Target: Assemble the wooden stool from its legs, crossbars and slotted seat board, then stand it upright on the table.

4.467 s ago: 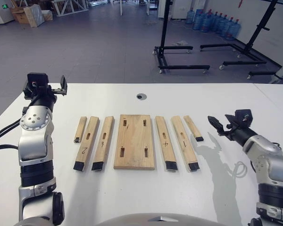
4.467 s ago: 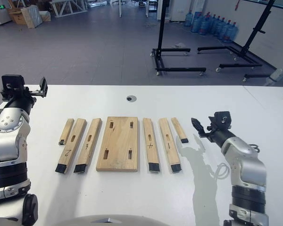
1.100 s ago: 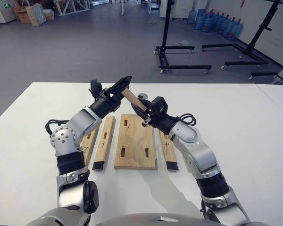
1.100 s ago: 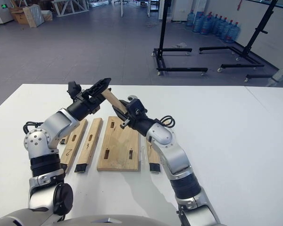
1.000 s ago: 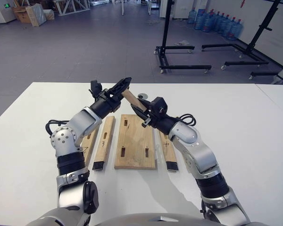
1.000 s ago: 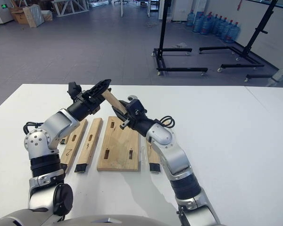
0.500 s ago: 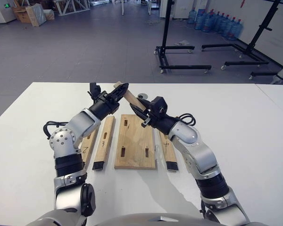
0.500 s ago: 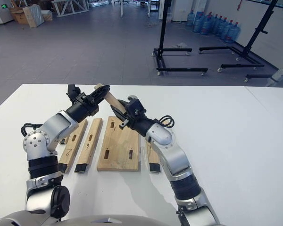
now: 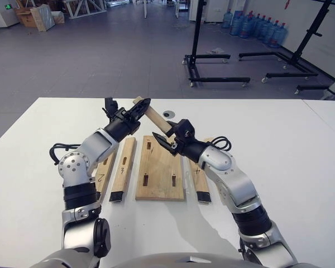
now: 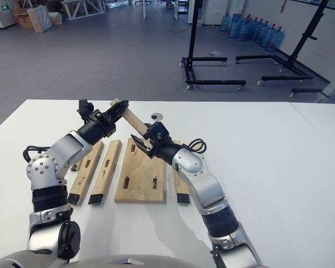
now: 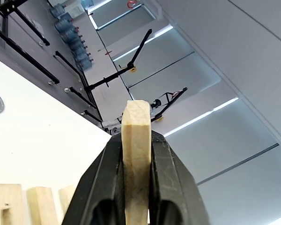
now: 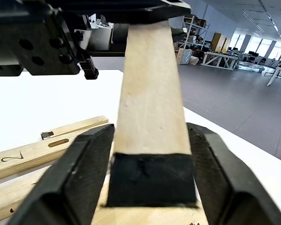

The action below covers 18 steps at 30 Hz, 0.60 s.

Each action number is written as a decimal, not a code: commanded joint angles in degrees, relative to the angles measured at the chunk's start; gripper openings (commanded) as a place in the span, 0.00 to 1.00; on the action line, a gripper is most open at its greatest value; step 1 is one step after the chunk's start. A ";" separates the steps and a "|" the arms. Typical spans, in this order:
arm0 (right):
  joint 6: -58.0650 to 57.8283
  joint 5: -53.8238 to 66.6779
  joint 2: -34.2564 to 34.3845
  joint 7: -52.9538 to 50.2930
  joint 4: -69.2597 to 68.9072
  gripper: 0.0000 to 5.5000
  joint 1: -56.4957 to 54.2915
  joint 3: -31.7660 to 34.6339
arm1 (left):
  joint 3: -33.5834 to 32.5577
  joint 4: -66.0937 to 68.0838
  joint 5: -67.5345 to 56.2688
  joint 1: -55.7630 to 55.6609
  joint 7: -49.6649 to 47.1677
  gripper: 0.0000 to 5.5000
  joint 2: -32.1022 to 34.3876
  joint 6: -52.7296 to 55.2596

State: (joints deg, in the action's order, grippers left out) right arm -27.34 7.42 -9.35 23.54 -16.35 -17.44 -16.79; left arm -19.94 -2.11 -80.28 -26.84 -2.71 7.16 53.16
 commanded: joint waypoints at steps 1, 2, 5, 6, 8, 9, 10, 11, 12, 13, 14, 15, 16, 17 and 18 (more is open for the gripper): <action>-3.56 3.26 -2.76 2.64 -3.09 0.64 1.49 3.20 | -0.18 -1.95 5.55 1.30 1.43 0.07 4.59 -2.25; -4.38 4.11 -4.56 3.64 -4.57 0.67 2.92 4.36 | -1.13 -2.21 6.96 1.94 1.88 0.07 6.48 -2.75; -5.69 5.75 -11.05 7.04 -8.78 0.76 10.31 7.58 | -5.68 -2.08 10.55 4.85 3.19 0.07 12.82 -4.30; -5.38 5.44 -12.76 7.87 -9.05 0.80 12.29 7.76 | -7.04 -2.55 11.53 6.25 3.64 0.07 14.51 -4.67; -3.19 3.72 -14.70 7.73 -8.01 0.87 15.24 8.35 | -8.18 -3.92 14.74 8.45 4.91 0.07 17.02 -6.32; -2.00 3.12 -14.75 6.82 -7.05 0.90 15.78 9.19 | -7.59 -4.85 16.94 9.02 5.64 0.07 17.37 -7.84; -1.10 2.93 -14.12 5.46 -5.75 0.95 15.56 10.45 | -6.51 -6.31 20.53 9.97 5.84 0.07 16.97 -10.75; -0.61 3.14 -13.36 4.32 -4.61 0.95 15.11 11.59 | -5.16 -7.41 23.43 10.95 6.48 0.07 16.43 -12.87; -0.09 3.58 -12.53 3.40 -3.79 0.95 14.53 12.49 | -3.86 -8.40 25.72 12.57 7.58 0.07 15.53 -14.79; -0.13 4.56 -11.31 2.31 -2.95 0.95 13.88 13.78 | -2.31 -9.43 28.12 14.91 9.75 0.07 14.91 -16.96; -0.06 5.22 -10.50 1.60 -2.42 0.95 13.54 14.65 | -1.27 -9.99 29.99 16.98 11.90 0.07 14.63 -18.87; -0.18 5.91 -9.61 0.78 -2.04 0.95 13.44 15.72 | -0.84 -10.39 31.67 19.14 14.22 0.07 14.36 -21.23; -0.44 6.62 -8.91 0.15 -1.73 0.95 13.47 16.70 | -0.58 -10.49 32.89 20.87 16.19 0.07 14.33 -22.79; -0.67 7.15 -8.52 -0.10 -1.46 0.95 13.59 17.51 | -0.32 -10.59 34.26 22.47 17.46 0.07 14.15 -24.16; -1.03 7.65 -8.26 -0.43 -1.16 0.95 13.62 17.99 | -0.10 -10.63 35.48 23.85 18.51 0.07 14.04 -25.23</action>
State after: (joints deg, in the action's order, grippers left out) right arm -27.40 13.99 -18.11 23.80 -18.35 -3.40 -0.05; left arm -20.65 -12.25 -46.97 -5.31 13.82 21.24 29.86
